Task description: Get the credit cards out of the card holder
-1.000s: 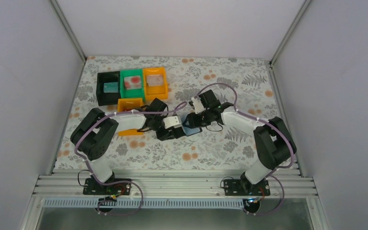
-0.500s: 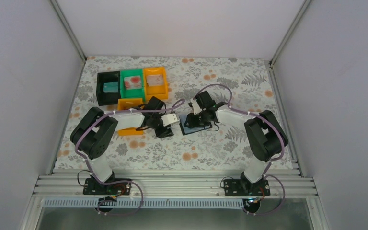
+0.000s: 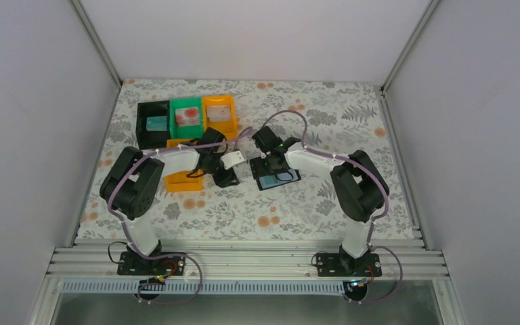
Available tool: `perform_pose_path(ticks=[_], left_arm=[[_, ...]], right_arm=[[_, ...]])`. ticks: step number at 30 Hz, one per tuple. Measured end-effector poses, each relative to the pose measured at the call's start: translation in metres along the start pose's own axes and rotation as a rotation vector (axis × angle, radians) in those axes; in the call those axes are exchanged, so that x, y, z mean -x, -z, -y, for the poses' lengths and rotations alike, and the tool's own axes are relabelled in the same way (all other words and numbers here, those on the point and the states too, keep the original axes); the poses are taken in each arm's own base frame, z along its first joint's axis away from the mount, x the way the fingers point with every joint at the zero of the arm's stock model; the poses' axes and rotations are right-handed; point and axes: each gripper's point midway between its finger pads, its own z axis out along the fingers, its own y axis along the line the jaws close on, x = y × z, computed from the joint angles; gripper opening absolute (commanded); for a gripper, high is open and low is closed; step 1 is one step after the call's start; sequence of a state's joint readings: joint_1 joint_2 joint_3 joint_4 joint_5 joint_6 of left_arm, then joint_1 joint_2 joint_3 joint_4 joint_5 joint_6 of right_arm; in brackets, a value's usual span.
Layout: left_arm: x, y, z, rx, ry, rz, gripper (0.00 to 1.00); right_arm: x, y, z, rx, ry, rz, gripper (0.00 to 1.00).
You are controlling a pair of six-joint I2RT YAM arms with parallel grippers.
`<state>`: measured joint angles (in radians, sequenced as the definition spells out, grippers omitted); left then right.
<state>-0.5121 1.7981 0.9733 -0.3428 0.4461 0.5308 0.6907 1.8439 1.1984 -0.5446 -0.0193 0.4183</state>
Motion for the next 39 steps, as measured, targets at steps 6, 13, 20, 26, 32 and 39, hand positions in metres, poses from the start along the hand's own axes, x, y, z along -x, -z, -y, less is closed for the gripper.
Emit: perform_pose_path(ticks=[6,13,20,26,32,39], left_arm=[[-0.002,0.013,-0.014,-0.002,0.056,-0.001,0.58],[0.011,0.018,-0.009,-0.037,0.054,0.02,0.58],[0.011,0.02,-0.006,-0.053,0.061,0.013,0.59],[0.021,0.025,-0.007,-0.057,0.055,0.029,0.59],[0.029,0.028,-0.006,-0.073,0.063,0.05,0.65],[0.059,0.027,0.002,-0.201,0.162,0.148,1.0]], right_arm=[[-0.004,-0.02,0.011,-0.143,0.035,-0.035,0.78],[-0.002,-0.02,0.006,-0.19,0.062,-0.025,0.39],[0.001,-0.012,-0.004,-0.16,0.075,0.001,0.09],[0.004,-0.005,0.003,-0.167,0.059,0.018,0.04],[0.004,0.003,0.011,-0.163,0.041,0.021,0.04],[0.022,0.041,0.016,-0.049,-0.034,0.136,0.04]])
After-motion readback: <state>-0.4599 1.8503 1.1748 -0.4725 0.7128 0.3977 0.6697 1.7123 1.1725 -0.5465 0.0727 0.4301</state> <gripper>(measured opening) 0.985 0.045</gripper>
